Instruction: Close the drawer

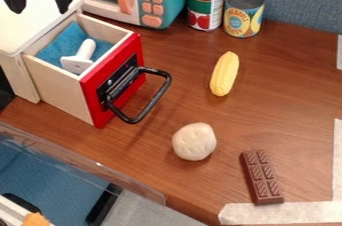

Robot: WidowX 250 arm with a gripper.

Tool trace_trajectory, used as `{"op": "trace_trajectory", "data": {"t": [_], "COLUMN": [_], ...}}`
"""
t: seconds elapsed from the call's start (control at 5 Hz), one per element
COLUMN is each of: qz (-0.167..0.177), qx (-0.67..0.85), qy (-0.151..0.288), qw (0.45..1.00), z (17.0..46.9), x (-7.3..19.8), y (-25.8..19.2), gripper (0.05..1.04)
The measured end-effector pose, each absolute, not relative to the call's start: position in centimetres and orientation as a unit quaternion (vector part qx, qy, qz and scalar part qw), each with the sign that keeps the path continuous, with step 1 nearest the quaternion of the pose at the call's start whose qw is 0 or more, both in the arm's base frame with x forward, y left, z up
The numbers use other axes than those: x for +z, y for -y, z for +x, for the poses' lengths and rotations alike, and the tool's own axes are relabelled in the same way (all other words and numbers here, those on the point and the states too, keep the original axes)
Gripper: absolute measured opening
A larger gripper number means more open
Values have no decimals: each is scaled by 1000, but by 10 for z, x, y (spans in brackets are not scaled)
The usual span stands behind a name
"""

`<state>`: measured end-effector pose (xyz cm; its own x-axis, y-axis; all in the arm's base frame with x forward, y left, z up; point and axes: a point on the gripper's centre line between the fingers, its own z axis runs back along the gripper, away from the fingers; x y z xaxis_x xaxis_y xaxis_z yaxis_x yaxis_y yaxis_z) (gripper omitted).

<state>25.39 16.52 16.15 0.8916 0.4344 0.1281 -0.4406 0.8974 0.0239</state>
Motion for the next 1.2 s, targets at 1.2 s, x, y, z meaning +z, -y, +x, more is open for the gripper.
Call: {"op": "trace_trajectory", "data": {"t": [1.2], "qz": [24], "qx": [-249], "qy": [59], "qw": [967], "z": [262], "x": [137], "y": [-76], "gripper": [1000]}}
